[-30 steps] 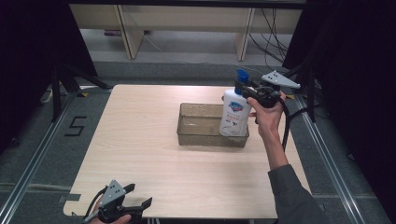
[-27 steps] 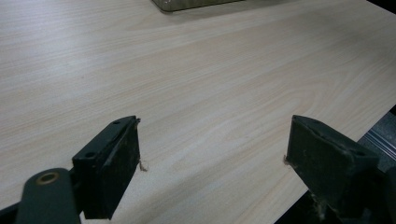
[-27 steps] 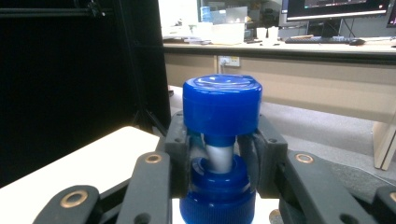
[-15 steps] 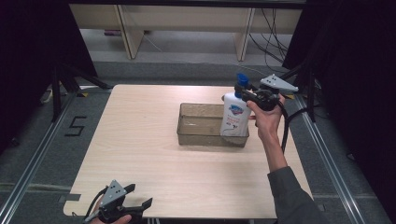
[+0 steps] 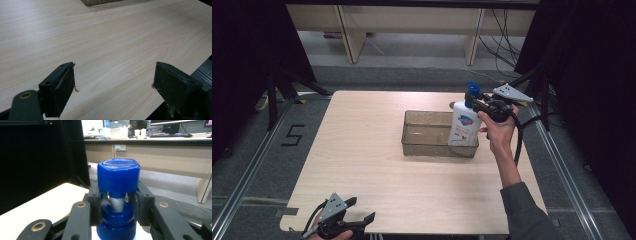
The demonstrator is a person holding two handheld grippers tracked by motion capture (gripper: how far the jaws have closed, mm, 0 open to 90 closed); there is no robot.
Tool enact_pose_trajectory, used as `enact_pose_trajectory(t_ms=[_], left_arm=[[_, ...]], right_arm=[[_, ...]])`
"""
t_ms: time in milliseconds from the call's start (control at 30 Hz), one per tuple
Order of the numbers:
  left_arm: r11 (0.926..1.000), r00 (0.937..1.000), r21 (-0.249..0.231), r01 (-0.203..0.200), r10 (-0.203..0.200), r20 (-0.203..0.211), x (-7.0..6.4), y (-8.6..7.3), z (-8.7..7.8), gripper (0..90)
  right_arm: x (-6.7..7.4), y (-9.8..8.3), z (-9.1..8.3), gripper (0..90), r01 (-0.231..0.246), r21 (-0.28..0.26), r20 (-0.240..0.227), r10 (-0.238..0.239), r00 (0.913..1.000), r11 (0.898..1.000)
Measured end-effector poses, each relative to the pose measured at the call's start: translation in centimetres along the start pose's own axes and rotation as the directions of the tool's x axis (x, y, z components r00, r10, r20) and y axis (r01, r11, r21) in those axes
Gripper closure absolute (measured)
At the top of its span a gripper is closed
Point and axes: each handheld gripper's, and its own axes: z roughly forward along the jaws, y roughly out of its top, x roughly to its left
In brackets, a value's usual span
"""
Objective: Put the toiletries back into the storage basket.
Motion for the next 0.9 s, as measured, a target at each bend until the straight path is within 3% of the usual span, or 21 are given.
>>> enact_pose_trajectory(t_ms=[133,233,333,433,500,567,700,900], left_arm=[[1.0000,1.0000,-0.006,0.002,-0.002,0.005,0.05,-0.04,0.08,17.0],[1.0000,1.0000,-0.004,0.000,0.000,0.001,0.05,-0.02,0.02,17.1],[1.0000,1.0000,-0.005,0.001,-0.001,0.003,0.05,-0.04,0.05,17.0],[1.0000,1.0000,-0.006,-0.001,0.001,0.003,0.09,-0.01,0.01,17.0],[1.0000,1.0000,-0.004,-0.003,0.003,-0.001,0.08,-0.01,-0.01,17.1],[1.0000,1.0000,-0.001,0.000,0.000,0.000,0.02,-0.02,0.01,17.1],[1.0000,1.0000,-0.004,-0.001,0.001,0.000,0.03,-0.02,0.00,17.1],[1.0000,1.0000,-0.003,0.000,0.000,0.001,0.04,-0.02,0.01,17.1]], right_arm=[[-0.01,-0.02,-0.19,61.1,0.009,0.005,-0.007,-0.009,0.9999,1.000],[0.27,0.03,-0.37,59.5,0.037,0.027,0.007,-0.038,0.9993,0.999],[0.50,-0.07,-0.33,58.1,0.035,0.057,0.005,-0.035,0.9994,0.998],[0.70,-0.17,-0.25,56.8,0.022,0.056,0.007,-0.023,0.9997,0.998],[0.59,-0.16,-0.16,53.3,0.045,0.057,0.010,-0.045,0.9989,0.997],[0.78,-0.28,-0.13,46.8,0.006,0.063,0.007,-0.006,1.0000,0.998],[0.72,-0.51,-0.17,36.7,-0.011,0.053,0.012,0.010,0.9999,0.999],[0.70,-0.60,-0.51,33.2,-0.004,0.047,0.007,0.004,1.0000,0.999]])
